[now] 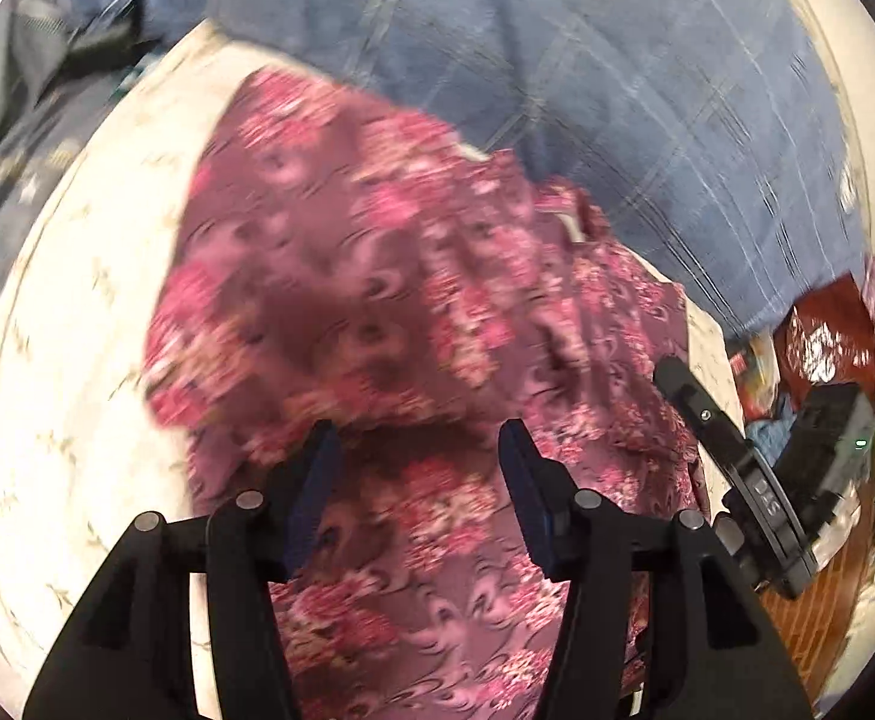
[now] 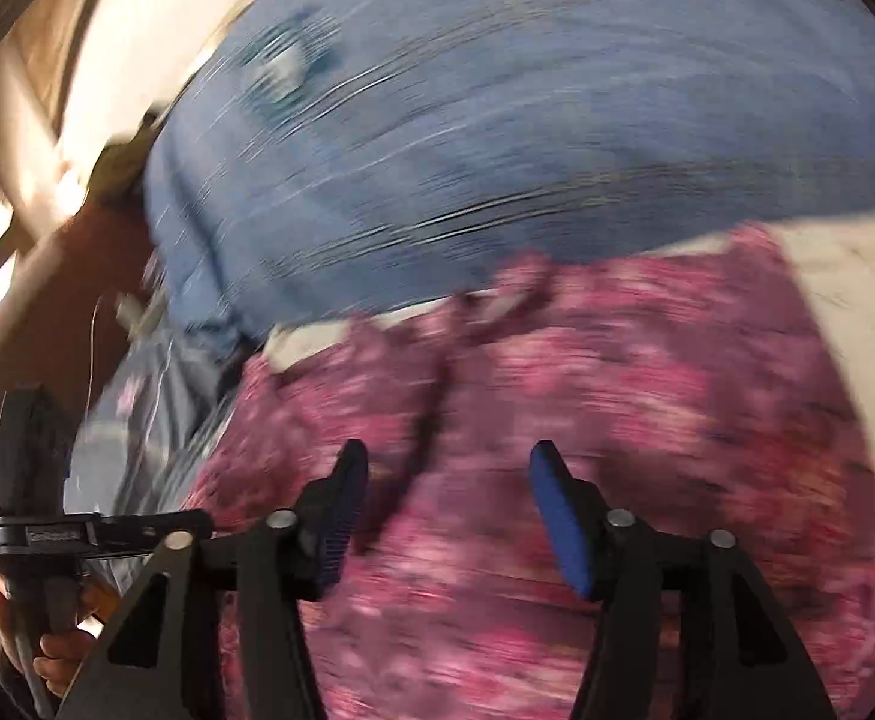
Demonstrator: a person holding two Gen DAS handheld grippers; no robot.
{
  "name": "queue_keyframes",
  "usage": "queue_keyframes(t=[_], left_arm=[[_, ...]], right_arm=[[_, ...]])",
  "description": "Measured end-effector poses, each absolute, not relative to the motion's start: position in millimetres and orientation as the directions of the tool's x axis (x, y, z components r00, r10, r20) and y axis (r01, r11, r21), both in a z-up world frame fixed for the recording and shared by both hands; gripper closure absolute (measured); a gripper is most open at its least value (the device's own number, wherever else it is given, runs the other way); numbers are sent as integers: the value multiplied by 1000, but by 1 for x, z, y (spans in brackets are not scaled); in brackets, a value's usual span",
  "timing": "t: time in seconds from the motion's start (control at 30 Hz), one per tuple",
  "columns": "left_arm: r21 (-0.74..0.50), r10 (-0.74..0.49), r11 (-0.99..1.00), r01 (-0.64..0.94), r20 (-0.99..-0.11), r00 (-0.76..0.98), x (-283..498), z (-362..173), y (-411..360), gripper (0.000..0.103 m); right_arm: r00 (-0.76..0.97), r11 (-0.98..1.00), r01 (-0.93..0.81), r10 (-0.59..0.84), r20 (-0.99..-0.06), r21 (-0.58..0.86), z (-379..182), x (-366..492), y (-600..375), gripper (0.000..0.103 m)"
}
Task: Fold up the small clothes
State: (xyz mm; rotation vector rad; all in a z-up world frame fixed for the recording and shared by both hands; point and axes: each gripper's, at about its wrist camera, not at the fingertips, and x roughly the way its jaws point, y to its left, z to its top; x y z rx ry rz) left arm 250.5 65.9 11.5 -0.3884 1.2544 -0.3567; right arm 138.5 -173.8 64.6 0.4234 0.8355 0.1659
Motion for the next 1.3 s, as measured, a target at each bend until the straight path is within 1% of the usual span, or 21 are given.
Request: queue_keyframes(t=[0.1,0.17,0.23,0.27,0.3,0.33,0.37,0.5,0.57,0.63,0.73,0.77,0.8,0.87,0.9,0.97,1.03,1.07,1.2,1.27,1.3], left_arm=[[-508,-492,861,-2,-835,247,248,-2,80,49],[-519,-502,854,-10,-831,241,246,-7,85,49],[-524,-507,852,-11,-828,240,244,-7,90,49],[-529,-511,848,-11,-825,240,244,-7,90,49],[-534,-516,845,-10,-822,239,244,-7,91,49],[-540,-523,842,-7,-819,237,244,-6,91,49],[-544,-528,839,-4,-816,235,245,-6,90,49],[-551,-534,834,-7,-811,238,250,-8,83,49],[-562,-543,827,-15,-806,238,255,-11,77,49],[-560,-539,828,-27,-808,238,262,-14,70,49],[-564,-540,825,-40,-806,242,268,-16,66,49],[-569,-542,821,-45,-803,248,269,-16,66,49],[-571,-544,819,-49,-801,251,270,-16,65,49],[-572,-543,818,-56,-801,250,271,-16,65,49],[-573,-544,817,-59,-802,248,272,-17,64,49],[-578,-549,813,-64,-799,246,272,-17,67,49],[-582,-553,811,-67,-798,241,273,-18,67,49],[-582,-554,810,-65,-798,240,273,-18,66,49],[-580,-555,812,-54,-798,235,272,-18,68,49],[-587,-561,807,-59,-794,234,274,-19,68,49],[-591,-564,805,-61,-792,234,274,-19,68,49]], right_arm=[[614,944,-62,292,-733,324,67,158,-127,35],[593,973,-98,225,-773,208,64,167,-102,35],[564,988,-129,142,-814,83,54,179,-82,38],[582,992,-127,83,-809,10,52,182,-76,48],[595,991,-133,88,-799,11,53,182,-78,74],[593,991,-131,110,-798,39,53,182,-81,86],[581,988,-101,156,-799,120,54,182,-95,92],[619,966,27,186,-763,258,59,164,-151,98],[643,918,165,178,-745,361,57,145,-199,99],[647,819,288,215,-732,496,44,129,-246,92],[657,714,371,250,-711,594,32,108,-282,91],[675,697,364,259,-691,618,34,105,-287,84],[693,692,340,274,-667,637,38,103,-284,66],[704,713,273,310,-640,646,45,107,-269,41],[696,747,212,337,-634,630,51,115,-249,37],[665,818,130,347,-662,560,58,127,-219,37],[622,914,34,297,-724,405,62,142,-178,37],[604,950,-5,251,-756,311,60,149,-156,37],[597,994,-52,107,-795,95,53,168,-119,38],[594,997,-42,71,-801,57,51,182,-116,40],[595,997,-41,78,-800,67,51,188,-116,47]])
